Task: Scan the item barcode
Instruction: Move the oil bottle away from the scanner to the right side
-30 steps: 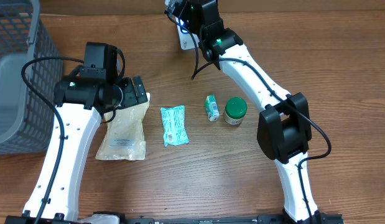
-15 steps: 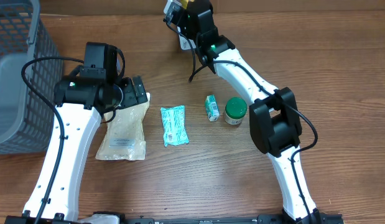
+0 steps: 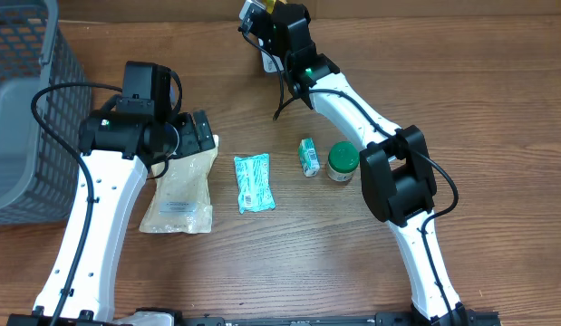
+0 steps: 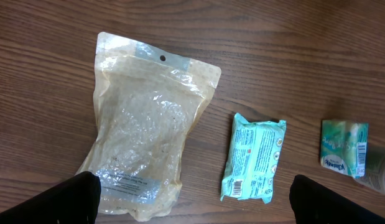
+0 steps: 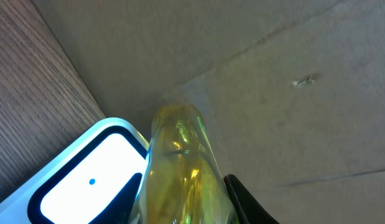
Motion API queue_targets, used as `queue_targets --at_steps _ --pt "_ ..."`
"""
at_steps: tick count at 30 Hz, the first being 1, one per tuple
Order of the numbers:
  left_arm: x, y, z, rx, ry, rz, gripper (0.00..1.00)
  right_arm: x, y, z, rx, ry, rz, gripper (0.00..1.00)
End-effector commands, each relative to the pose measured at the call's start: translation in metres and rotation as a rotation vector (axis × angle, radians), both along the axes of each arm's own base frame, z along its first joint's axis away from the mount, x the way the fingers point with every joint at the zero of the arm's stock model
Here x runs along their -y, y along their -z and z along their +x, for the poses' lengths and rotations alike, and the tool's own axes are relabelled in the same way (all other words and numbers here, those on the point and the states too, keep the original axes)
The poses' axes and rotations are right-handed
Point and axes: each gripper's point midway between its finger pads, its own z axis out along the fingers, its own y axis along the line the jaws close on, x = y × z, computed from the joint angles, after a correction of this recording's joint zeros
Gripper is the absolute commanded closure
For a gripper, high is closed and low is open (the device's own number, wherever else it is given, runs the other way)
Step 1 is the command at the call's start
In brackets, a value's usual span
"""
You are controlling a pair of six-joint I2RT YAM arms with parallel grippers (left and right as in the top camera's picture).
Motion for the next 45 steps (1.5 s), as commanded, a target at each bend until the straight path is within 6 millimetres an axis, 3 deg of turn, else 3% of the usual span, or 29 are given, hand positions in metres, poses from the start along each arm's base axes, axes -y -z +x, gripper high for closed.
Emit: queue_targets --at_steps 1,5,7,11,15,22,29,34,38,40,43,45 --pt "-0.002 -0.003 0.002 0.010 0.001 0.008 0.00 0.005 -0.054 -0.001 0.069 0.048 0.126 0.96" --pt "-0.002 -0.003 0.002 0.010 0.001 0.008 0.00 0.018 -0.113 -0.014 0.105 0.108 0.280 0.96" --pt "-0.002 -0.003 0.002 0.010 0.001 0.008 0.00 0.027 -0.131 -0.022 0.088 0.127 0.326 0.96" --pt "-0.002 -0.003 0.002 0.010 0.001 0.008 0.00 0.052 -0.141 -0.043 -0.019 0.183 0.338 0.96" --pt "-0.002 -0.003 0.002 0.010 0.001 0.008 0.01 0.099 -0.120 -0.058 -0.179 0.326 0.371 0.96" --pt "-0.002 -0.003 0.002 0.010 0.001 0.008 0.00 0.200 -0.048 -0.100 -0.516 0.715 0.501 0.96" --pt "-0.002 -0.003 0.002 0.010 0.001 0.008 0.00 0.270 -0.003 -0.152 -0.837 0.887 0.565 0.96" --pt "-0.002 -0.003 0.002 0.010 0.001 0.008 0.00 0.321 0.028 -0.182 -0.942 1.035 0.555 0.96" --pt "-0.002 -0.003 0.002 0.010 0.001 0.008 0.01 0.351 0.054 -0.198 -0.988 1.118 0.565 0.88" --pt "-0.002 -0.003 0.002 0.010 0.001 0.008 0.00 0.356 0.060 -0.202 -0.998 1.132 0.565 0.87" --pt "-0.002 -0.003 0.002 0.010 0.001 0.008 0.01 0.358 0.064 -0.203 -1.000 1.136 0.566 0.72" --pt "-0.002 -0.003 0.002 0.010 0.001 0.008 0.00 0.358 0.064 -0.202 -0.996 1.135 0.568 0.69"
